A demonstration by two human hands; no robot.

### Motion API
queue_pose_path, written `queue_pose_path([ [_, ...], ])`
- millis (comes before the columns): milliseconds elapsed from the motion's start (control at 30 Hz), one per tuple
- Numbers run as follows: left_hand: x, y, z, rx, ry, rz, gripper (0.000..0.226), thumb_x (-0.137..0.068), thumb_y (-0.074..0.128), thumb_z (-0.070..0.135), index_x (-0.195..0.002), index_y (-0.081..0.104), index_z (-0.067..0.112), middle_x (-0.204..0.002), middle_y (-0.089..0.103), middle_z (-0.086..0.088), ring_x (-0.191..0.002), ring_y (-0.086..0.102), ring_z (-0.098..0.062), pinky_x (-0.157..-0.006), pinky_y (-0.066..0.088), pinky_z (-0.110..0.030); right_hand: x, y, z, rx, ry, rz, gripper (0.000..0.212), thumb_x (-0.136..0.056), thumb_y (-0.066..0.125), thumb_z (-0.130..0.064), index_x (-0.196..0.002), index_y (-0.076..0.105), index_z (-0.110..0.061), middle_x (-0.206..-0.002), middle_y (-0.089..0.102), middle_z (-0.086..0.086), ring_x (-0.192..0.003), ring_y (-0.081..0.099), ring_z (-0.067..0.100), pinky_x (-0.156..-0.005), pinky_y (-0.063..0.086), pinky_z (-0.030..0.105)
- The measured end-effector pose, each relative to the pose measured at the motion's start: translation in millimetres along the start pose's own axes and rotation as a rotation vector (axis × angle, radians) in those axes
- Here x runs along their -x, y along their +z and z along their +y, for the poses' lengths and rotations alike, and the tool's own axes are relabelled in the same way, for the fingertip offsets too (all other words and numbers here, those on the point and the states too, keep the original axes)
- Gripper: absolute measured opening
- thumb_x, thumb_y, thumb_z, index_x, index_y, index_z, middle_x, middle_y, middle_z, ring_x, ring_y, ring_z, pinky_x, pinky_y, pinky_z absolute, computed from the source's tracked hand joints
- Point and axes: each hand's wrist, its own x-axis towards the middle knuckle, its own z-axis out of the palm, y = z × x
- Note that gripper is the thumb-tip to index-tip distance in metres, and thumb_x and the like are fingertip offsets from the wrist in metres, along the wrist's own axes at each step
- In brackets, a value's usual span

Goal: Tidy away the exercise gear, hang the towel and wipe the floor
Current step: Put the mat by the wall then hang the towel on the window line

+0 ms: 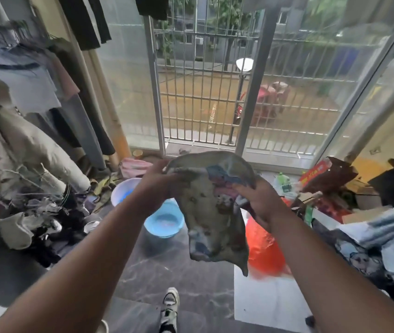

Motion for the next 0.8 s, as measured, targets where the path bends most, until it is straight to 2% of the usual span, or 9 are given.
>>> queue_pose_path([
  [100,-67.5,-3.9,7.3,0.129,0.058,-0.013,0.049,-0.077,0.080,0.007,-0.117,0.057,-0.009,-0.105,0.061,-0.035,-0.090,0.059,-0.040,-0.074,0.048,-0.048,-64.9,-3.2,-13.3,-0.044,0.026,0.112,0.016,-0.092,0.063,-0.009,-0.107,0.063,-0.004,-0.085,0.052,0.035,-0.070,0.053,0.034,-0.056,0.046,0.033],
  [167,-112.9,-9.4,16.6,0.216,0.104,-0.123,0.045,-0.081,0.072,0.004,-0.118,0.055,-0.015,-0.110,0.055,-0.041,-0.095,0.054,-0.042,-0.078,0.042,-0.046,-110.5,-4.1,-21.0,-0.011,0.026,0.195,0.008,-0.097,0.059,-0.014,-0.099,0.066,-0.012,-0.087,0.061,0.019,-0.073,0.059,0.027,-0.051,0.047,0.025],
  [233,-158.0,-17.7,32.4,0.276,0.112,-0.214,0.049,-0.079,0.071,0.010,-0.118,0.056,-0.014,-0.109,0.057,-0.037,-0.094,0.058,-0.041,-0.080,0.046,-0.045,-160.8,-7.8,-24.8,0.040,-0.007,0.248,0.013,-0.099,0.058,-0.023,-0.098,0.070,-0.019,-0.091,0.072,0.006,-0.079,0.068,0.022,-0.057,0.053,0.026],
  [300,-204.7,-26.8,50.3,0.302,0.114,-0.273,0.062,-0.067,0.080,0.019,-0.117,0.059,-0.012,-0.105,0.061,-0.026,-0.090,0.064,-0.035,-0.078,0.052,-0.039,-209.1,-10.3,-32.0,0.024,-0.040,0.256,0.018,-0.096,0.060,-0.032,-0.101,0.074,-0.022,-0.101,0.076,0.005,-0.096,0.071,0.027,-0.080,0.057,0.040],
  [367,-256.7,-34.8,68.4,0.252,0.114,-0.273,0.058,-0.063,0.082,0.023,-0.109,0.067,-0.007,-0.106,0.066,-0.023,-0.088,0.065,-0.032,-0.078,0.053,-0.036,-258.0,-12.9,-40.8,0.046,-0.066,0.275,0.027,-0.091,0.060,-0.040,-0.109,0.073,-0.024,-0.110,0.075,0.005,-0.104,0.070,0.028,-0.094,0.054,0.050],
  [467,-329.3,-37.7,94.1,0.156,0.142,-0.166,0.050,-0.056,0.088,0.032,-0.096,0.077,0.005,-0.106,0.070,-0.023,-0.093,0.064,-0.033,-0.088,0.048,-0.043,-326.1,-17.0,-53.5,0.085,-0.087,0.303,0.040,-0.084,0.061,-0.051,-0.114,0.070,-0.026,-0.111,0.074,0.001,-0.105,0.070,0.025,-0.095,0.053,0.054],
  [567,-391.2,-32.9,116.3,0.110,0.162,-0.112,0.031,-0.060,0.084,0.031,-0.084,0.080,0.012,-0.090,0.074,-0.014,-0.079,0.067,-0.027,-0.080,0.053,-0.037,-384.4,-28.7,-67.1,0.073,-0.111,0.341,0.034,-0.088,0.058,-0.044,-0.114,0.069,-0.026,-0.109,0.075,0.000,-0.102,0.071,0.024,-0.093,0.054,0.054],
  [733,-491.6,-24.7,142.6,0.052,0.198,-0.095,0.046,-0.061,0.086,0.044,-0.092,0.079,0.012,-0.098,0.074,-0.016,-0.089,0.069,-0.029,-0.085,0.056,-0.042,-476.2,-63.2,-97.7,0.085,-0.190,0.338,0.031,-0.087,0.061,-0.037,-0.113,0.071,-0.023,-0.110,0.075,0.005,-0.105,0.069,0.028,-0.098,0.051,0.056],
  [800,-536.2,-22.4,147.1,0.077,0.210,-0.114,0.036,-0.073,0.082,0.033,-0.097,0.077,0.006,-0.094,0.073,-0.015,-0.086,0.069,-0.029,-0.076,0.058,-0.038,-517.4,-78.8,-106.2,0.088,-0.204,0.338,0.029,-0.083,0.065,-0.041,-0.109,0.072,-0.028,-0.108,0.075,0.004,-0.105,0.069,0.029,-0.098,0.051,0.056],
])
